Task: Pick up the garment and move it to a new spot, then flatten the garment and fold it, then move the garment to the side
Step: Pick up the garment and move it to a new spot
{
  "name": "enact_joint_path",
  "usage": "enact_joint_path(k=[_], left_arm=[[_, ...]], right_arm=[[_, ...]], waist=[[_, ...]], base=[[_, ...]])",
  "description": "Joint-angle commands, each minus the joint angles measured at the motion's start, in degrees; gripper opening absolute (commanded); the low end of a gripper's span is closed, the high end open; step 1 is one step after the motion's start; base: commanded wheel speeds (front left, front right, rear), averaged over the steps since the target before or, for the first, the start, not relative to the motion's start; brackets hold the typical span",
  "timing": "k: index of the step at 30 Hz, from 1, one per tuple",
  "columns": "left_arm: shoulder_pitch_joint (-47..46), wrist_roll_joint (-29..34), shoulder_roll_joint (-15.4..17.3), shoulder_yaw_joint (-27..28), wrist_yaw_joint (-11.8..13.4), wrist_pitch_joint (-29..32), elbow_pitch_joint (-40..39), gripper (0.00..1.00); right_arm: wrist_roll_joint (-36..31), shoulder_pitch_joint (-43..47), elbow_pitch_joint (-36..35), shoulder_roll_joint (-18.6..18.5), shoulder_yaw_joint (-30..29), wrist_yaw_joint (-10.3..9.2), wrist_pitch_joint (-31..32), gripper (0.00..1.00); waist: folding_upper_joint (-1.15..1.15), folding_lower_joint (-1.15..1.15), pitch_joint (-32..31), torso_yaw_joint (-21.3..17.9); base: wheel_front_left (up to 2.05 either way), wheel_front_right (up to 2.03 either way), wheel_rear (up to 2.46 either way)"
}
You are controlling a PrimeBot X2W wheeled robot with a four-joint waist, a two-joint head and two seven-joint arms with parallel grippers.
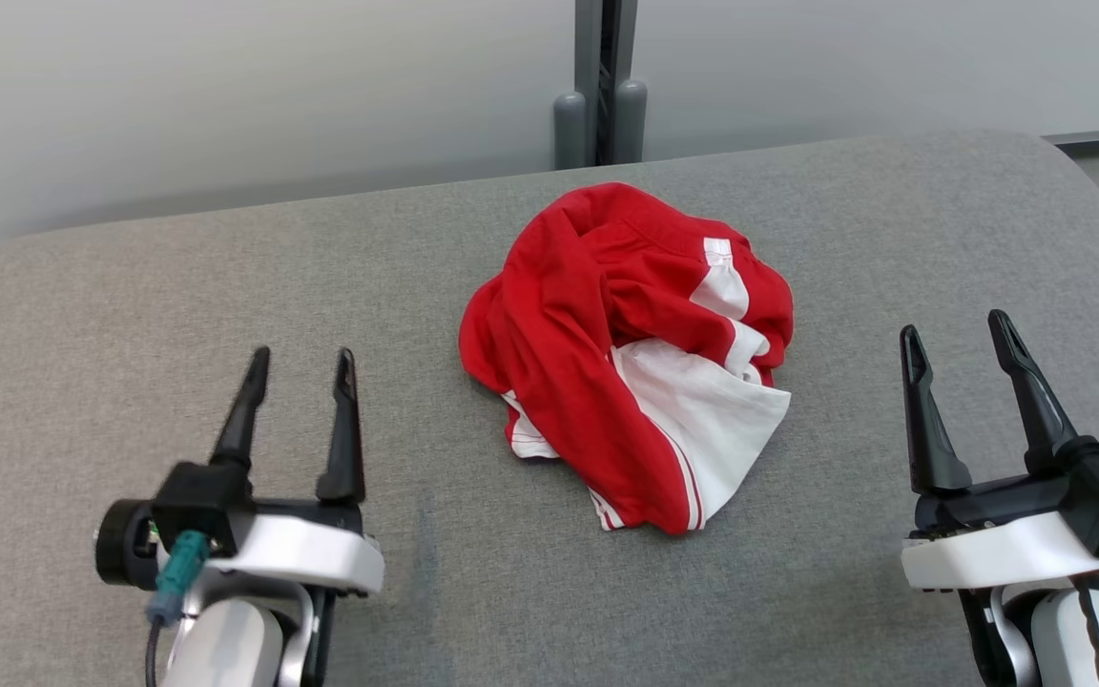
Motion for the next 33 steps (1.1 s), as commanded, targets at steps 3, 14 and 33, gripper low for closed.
enact_joint_path(k=[3, 14, 33], left_arm=[[2.64, 1.88, -1.06, -0.28, -1.56, -0.03, -2.08, 1.0], [-6.47, 4.75, -2.45, -5.22, -5.93, 3.34, 1.94, 1.0], [-33.01, 14.37, -3.48, -20.99, -11.86, 28.7, 16.83, 1.0]], right_arm=[[0.07, 1.14, 0.16, -0.33, -0.12, 0.01, -0.27, 1.0], [1.31, -0.94, 1.34, -0.34, 0.7, 0.01, -0.27, 1.0], [7.74, -4.56, 2.87, -0.33, 2.78, 0.01, -0.27, 1.0]], waist=[[0.0, 0.0, -0.54, 0.86], [0.0, 0.0, 2.78, -4.2], [0.0, 0.0, 12.8, -15.58]], base=[[0.0, 0.0, 0.0], [0.0, 0.0, 0.0], [0.0, 0.0, 0.0]])
